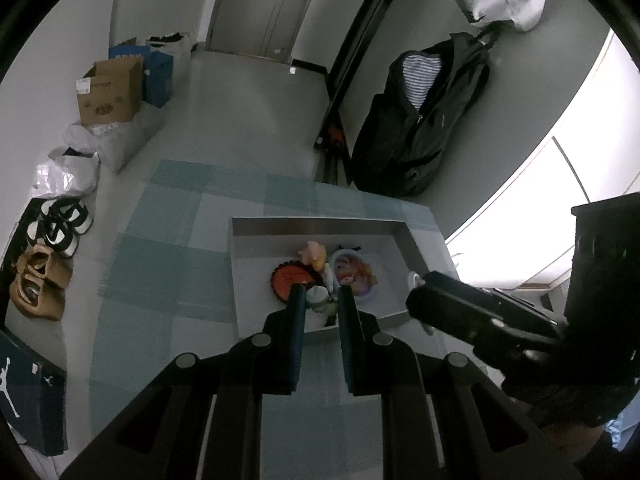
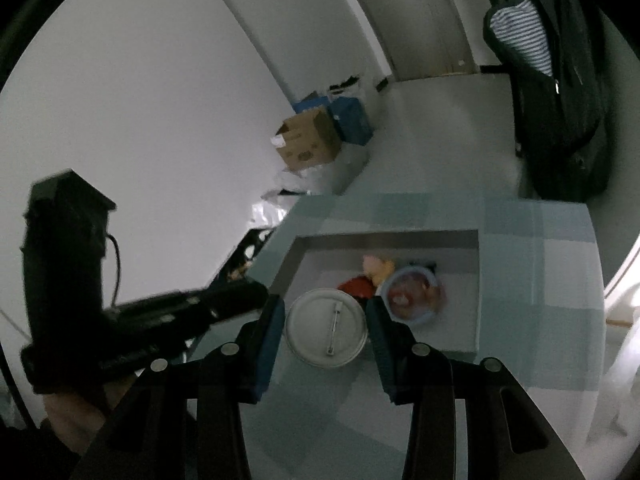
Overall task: Organize jewelry
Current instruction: 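Lower the white disc into the box with the right gripper while the left lowers its trinket in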
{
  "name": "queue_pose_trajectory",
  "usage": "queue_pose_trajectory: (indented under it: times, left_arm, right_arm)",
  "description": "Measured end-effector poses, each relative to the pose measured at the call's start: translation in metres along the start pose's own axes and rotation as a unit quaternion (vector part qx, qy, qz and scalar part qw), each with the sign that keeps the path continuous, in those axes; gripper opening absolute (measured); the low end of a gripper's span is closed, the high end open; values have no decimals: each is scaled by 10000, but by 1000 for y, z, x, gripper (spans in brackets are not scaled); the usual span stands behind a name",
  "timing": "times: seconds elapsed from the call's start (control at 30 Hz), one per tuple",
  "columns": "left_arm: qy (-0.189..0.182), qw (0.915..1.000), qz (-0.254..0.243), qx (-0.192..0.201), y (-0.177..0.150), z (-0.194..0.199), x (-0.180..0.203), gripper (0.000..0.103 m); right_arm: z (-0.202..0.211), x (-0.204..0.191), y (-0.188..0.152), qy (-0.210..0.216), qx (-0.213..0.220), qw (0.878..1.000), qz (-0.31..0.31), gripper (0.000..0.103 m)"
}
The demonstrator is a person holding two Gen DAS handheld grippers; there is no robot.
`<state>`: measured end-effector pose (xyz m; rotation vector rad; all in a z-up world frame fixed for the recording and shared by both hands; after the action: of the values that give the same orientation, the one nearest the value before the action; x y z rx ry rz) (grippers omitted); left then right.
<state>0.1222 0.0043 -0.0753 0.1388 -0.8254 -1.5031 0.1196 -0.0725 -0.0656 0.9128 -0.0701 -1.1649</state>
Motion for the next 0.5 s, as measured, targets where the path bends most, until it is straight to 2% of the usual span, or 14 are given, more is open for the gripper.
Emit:
queue_pose_trajectory:
  times: [0.2, 0.5]
  left_arm:
    - [-128, 9999, 109, -24, 6, -6, 2, 11]
    - [-300, 9991, 264, -120, 15, -19, 2, 11]
  right_arm:
    - [-6, 4, 13, -38, 114, 9999, -84, 41]
    - [-15, 24, 26, 3, 122, 9985, -530, 41]
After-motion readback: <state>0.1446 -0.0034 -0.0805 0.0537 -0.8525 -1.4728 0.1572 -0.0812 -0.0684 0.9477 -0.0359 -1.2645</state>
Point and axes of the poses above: each gripper's, at about its wrist camera, not at the fingertips, and z roughly against the way its jaws point, x to its right, y to its top, the point moved 10 cm from there along -z, roughly the way its jaws point, and after that the axes turned 2 degrees about -y, right-handed, at the moved point
